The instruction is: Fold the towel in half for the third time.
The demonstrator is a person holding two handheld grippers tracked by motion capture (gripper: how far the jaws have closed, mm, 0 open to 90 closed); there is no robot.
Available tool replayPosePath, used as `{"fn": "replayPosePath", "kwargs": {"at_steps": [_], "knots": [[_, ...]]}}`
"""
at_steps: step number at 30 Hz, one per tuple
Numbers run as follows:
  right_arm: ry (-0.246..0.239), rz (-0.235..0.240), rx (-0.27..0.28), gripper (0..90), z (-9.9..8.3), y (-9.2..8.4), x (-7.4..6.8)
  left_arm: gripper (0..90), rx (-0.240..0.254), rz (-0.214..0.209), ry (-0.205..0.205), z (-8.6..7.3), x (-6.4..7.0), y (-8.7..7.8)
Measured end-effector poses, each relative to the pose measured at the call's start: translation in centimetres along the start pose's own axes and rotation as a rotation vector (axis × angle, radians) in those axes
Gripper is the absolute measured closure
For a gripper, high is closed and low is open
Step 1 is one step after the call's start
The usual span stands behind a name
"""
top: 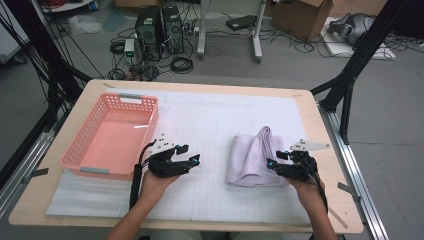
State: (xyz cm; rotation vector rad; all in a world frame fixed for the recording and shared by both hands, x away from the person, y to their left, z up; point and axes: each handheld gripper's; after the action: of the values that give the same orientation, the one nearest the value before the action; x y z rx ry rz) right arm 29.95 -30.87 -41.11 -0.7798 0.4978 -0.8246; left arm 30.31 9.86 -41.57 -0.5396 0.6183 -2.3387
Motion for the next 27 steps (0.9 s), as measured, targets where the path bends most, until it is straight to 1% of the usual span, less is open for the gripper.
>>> {"fn": "replayPosePath", "kwargs": {"at_steps": [1,2,3,4,6,8,11,14,15,16,17,18,19,20,21,23,25,27], "knots": [[0.005,-0.011,-0.028,53.8,-0.1,0.3,-0.1,40.4,0.0,-0.002,-0.004,-0.1,0.0,0.0],[0.019,-0.001,-0.047,62.6,-0.2,0.5,-0.1,40.4,-0.003,-0.004,-0.003,-0.1,0.0,0.0],[0.03,0.008,-0.054,77.8,-0.4,0.5,0.0,40.4,-0.004,-0.003,-0.006,-0.2,0.0,0.0],[0.024,0.006,-0.052,83.3,-0.5,0.4,0.1,40.4,-0.002,-0.003,-0.007,-0.2,-0.1,0.0],[0.046,-0.015,-0.029,84.8,-0.6,-0.3,0.3,40.4,-0.006,0.0,-0.007,-0.3,-0.2,-0.1],[0.065,-0.059,-0.032,85.1,-0.7,-1.2,0.4,40.4,-0.004,0.0,-0.011,-0.3,-0.3,-0.2],[0.077,-0.15,-0.088,85.0,-0.9,-2.2,0.4,40.4,-0.003,0.0,-0.012,-0.3,-0.2,-0.1],[0.105,-0.181,-0.136,83.4,-1.6,-2.6,0.5,40.5,-0.003,0.001,-0.016,-0.3,-0.2,-0.2],[0.113,-0.186,-0.156,81.7,-1.8,-2.6,0.5,40.5,-0.003,0.001,-0.017,-0.3,-0.3,-0.2],[0.122,-0.193,-0.168,77.6,-2.0,-2.5,0.5,40.5,-0.002,-0.002,-0.018,-0.3,-0.3,-0.2],[0.127,-0.202,-0.167,70.9,-2.2,-2.6,0.6,40.5,-0.002,-0.002,-0.021,-0.4,-0.3,-0.2],[0.132,-0.211,-0.146,67.7,-2.2,-2.7,0.6,40.5,-0.002,-0.001,-0.022,-0.4,-0.3,-0.1],[0.131,-0.209,-0.118,64.9,-2.1,-3.0,0.6,40.5,-0.004,0.0,-0.021,-0.4,-0.3,-0.1],[0.133,-0.214,-0.088,60.0,-2.0,-3.3,0.6,40.4,-0.004,0.001,-0.022,-0.4,-0.3,-0.1],[0.136,-0.218,-0.056,59.1,-1.7,-3.6,0.6,40.5,-0.004,0.001,-0.022,-0.4,-0.3,-0.1],[0.123,-0.196,-0.015,58.7,-0.9,-3.8,0.4,40.5,-0.004,-0.001,-0.02,-0.4,-0.3,-0.1],[0.113,-0.159,-0.013,58.2,-0.1,-3.4,0.0,40.5,-0.007,-0.001,-0.021,-0.4,-0.3,-0.1],[0.1,-0.133,-0.031,57.6,0.4,-2.5,-0.5,40.5,-0.004,-0.002,-0.023,-0.4,-0.4,-0.2]]}}
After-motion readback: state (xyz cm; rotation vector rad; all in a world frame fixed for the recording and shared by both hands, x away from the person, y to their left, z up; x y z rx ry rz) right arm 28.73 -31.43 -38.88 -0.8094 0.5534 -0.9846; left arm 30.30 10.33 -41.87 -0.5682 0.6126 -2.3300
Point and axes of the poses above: each handheld gripper's, and its own axes: y roughly forward along the jaws, z roughly out of its top, x roughly to its right, and after that the axes turned 13 degrees about -x, right-handed
